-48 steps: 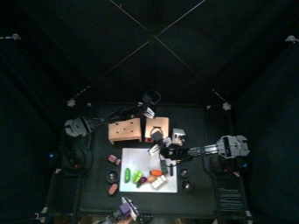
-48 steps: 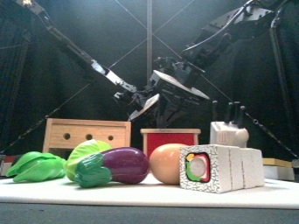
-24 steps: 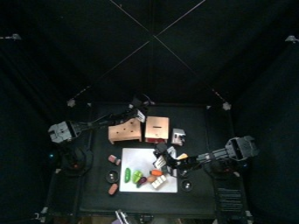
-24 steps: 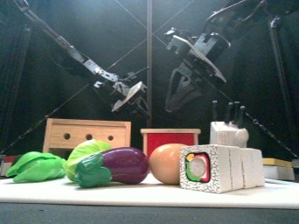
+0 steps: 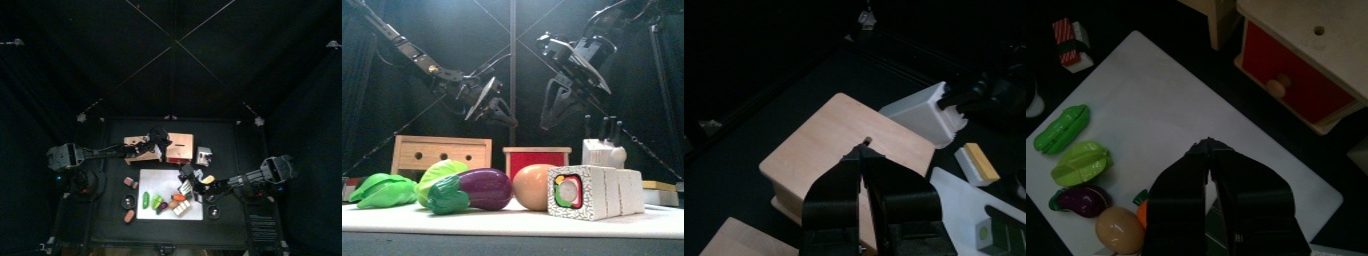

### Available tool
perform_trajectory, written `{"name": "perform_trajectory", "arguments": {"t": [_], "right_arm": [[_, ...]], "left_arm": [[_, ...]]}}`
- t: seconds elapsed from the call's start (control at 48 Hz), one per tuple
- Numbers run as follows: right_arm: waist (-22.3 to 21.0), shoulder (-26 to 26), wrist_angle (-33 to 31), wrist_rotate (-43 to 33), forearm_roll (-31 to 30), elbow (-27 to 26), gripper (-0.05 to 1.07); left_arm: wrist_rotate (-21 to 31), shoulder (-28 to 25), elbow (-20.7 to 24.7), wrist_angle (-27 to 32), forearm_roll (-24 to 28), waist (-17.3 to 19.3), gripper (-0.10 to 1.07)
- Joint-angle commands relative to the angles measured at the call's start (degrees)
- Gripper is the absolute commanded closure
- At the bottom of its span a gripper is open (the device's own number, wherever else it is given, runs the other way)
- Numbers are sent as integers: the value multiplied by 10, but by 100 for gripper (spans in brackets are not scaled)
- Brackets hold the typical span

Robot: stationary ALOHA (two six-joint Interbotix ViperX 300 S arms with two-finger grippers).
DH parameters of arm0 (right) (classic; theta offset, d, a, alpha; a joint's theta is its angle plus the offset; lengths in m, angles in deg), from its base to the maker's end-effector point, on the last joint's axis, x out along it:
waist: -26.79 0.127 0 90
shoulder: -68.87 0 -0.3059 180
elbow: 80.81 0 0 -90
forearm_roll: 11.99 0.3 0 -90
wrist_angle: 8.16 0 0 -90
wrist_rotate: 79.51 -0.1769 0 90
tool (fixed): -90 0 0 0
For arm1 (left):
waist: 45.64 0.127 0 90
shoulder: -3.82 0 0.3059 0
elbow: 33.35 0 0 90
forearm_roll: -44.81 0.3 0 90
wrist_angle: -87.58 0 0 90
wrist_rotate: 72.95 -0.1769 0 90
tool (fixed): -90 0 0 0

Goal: Close drawer

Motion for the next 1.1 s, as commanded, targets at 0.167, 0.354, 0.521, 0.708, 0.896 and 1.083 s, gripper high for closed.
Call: {"name": "perform_trajectory", "arguments": {"t": [0.167,0.354,0.521,0.708,0.896,1.083], "right_arm": [[4,33,-1,0,-1,-8,61],[4,40,0,0,0,1,61],[16,48,2,-1,0,5,61],[22,49,2,-1,0,7,61],[25,47,2,-1,6,11,61],[26,47,2,-1,20,11,61]], "left_arm": [[-1,33,-26,-31,39,-34,58],[0,47,-52,-31,74,-43,58],[0,62,-74,-31,83,-58,58],[0,89,-107,-31,96,-85,58],[-1,122,-142,-31,99,-114,58],[-1,148,-175,-26,120,-139,58]]}}
